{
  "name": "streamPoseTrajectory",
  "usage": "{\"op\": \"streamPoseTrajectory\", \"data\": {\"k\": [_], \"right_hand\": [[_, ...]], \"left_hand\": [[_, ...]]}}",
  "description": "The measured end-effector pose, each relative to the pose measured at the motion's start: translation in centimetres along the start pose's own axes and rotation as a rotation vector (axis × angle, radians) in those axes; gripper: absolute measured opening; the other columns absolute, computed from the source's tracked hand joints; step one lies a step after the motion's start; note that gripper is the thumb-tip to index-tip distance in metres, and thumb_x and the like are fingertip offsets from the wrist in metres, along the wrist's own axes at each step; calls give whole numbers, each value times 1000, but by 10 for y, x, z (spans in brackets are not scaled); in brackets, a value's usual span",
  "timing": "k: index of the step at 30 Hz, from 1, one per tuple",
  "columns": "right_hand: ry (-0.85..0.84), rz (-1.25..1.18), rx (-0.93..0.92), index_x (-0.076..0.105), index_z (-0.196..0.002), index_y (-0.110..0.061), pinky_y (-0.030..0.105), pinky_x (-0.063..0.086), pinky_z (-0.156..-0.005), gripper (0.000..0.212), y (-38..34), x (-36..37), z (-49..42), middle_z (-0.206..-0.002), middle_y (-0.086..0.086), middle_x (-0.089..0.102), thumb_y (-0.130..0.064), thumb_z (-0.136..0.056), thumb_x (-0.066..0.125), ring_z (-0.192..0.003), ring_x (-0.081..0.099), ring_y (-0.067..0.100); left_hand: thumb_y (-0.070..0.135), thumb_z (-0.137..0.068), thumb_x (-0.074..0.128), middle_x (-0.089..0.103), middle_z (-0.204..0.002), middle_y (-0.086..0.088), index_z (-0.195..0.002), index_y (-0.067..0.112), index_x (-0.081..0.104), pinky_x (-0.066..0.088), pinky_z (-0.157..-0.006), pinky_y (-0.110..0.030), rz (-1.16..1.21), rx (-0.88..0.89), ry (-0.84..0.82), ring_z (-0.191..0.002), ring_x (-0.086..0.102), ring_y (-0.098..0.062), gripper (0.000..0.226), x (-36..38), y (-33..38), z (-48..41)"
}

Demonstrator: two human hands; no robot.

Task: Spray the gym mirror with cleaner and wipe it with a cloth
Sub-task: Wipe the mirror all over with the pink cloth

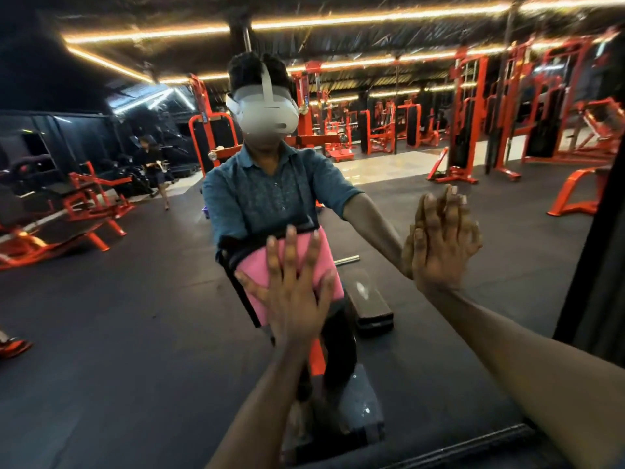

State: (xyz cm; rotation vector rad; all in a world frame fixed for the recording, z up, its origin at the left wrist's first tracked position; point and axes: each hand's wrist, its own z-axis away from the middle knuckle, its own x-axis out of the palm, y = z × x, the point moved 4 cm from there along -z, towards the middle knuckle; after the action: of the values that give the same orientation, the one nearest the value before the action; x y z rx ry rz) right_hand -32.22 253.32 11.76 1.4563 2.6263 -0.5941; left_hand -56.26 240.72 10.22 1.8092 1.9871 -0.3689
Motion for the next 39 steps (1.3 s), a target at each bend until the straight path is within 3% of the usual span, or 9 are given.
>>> {"op": "streamPoseTrajectory", "data": {"k": [8,14,16,20,22,26,28,33,39], "right_hand": [[31,-75,-19,30,-162,-28,60,18,-121,57,0,7,2,-171,11,21,-45,-107,24,-158,19,30],[-16,-235,-215,36,-161,-24,58,25,-121,54,51,-3,-13,-169,10,29,-34,-107,37,-154,31,33],[25,-263,-140,42,-158,-20,60,25,-120,53,80,-12,-17,-168,11,31,-31,-106,41,-153,31,36],[42,-260,-75,42,-157,-25,56,21,-122,53,124,-25,-28,-169,10,27,-25,-105,47,-155,22,32],[19,-250,-80,38,-158,-33,54,18,-122,54,139,-25,-33,-170,8,23,-28,-105,46,-157,19,29],[-31,-237,-120,34,-159,-38,56,19,-120,53,164,-22,-38,-172,4,20,-37,-106,39,-158,16,27],[-29,-240,-136,38,-158,-35,56,20,-120,52,178,-24,-39,-171,6,21,-37,-106,39,-157,18,29],[-12,-217,-102,40,-157,-35,54,17,-120,51,208,-29,-44,-170,8,25,-36,-106,40,-156,19,29],[-29,-247,-142,30,-160,-41,58,24,-117,52,241,-36,-52,-170,6,26,-38,-108,37,-155,25,29]], "left_hand": [[60,-105,33,9,-174,-13,-166,32,-1,5,-112,-84,-12,-478,231,-160,6,-39,75,0,28,-28],[59,-96,43,0,-175,8,-163,43,13,-14,-113,-75,-172,231,3,-161,-7,-20,75,60,81,33],[60,-97,39,7,-175,0,-164,43,8,-16,-112,-75,-167,43,85,-161,-3,-24,75,52,72,18],[61,-105,24,10,-173,-15,-166,29,3,2,-113,-84,43,-728,366,-160,6,-38,73,49,113,-6],[59,-104,28,13,-172,-18,-167,24,8,3,-111,-86,26,-586,263,-159,7,-39,74,65,161,-4],[59,-99,40,-2,-175,6,-164,40,17,-10,-115,-76,-145,122,44,-161,0,-25,72,98,199,17],[60,-99,40,-2,-175,7,-163,42,16,-16,-116,-72,-148,85,77,-161,-3,-24,71,93,191,9],[60,-105,24,10,-173,-16,-167,27,6,4,-113,-84,-24,-594,260,-159,6,-40,72,102,224,1],[57,-99,41,-9,-174,9,-164,45,3,-1,-112,-83,-83,75,-18,-161,-11,-22,77,156,301,40]]}}
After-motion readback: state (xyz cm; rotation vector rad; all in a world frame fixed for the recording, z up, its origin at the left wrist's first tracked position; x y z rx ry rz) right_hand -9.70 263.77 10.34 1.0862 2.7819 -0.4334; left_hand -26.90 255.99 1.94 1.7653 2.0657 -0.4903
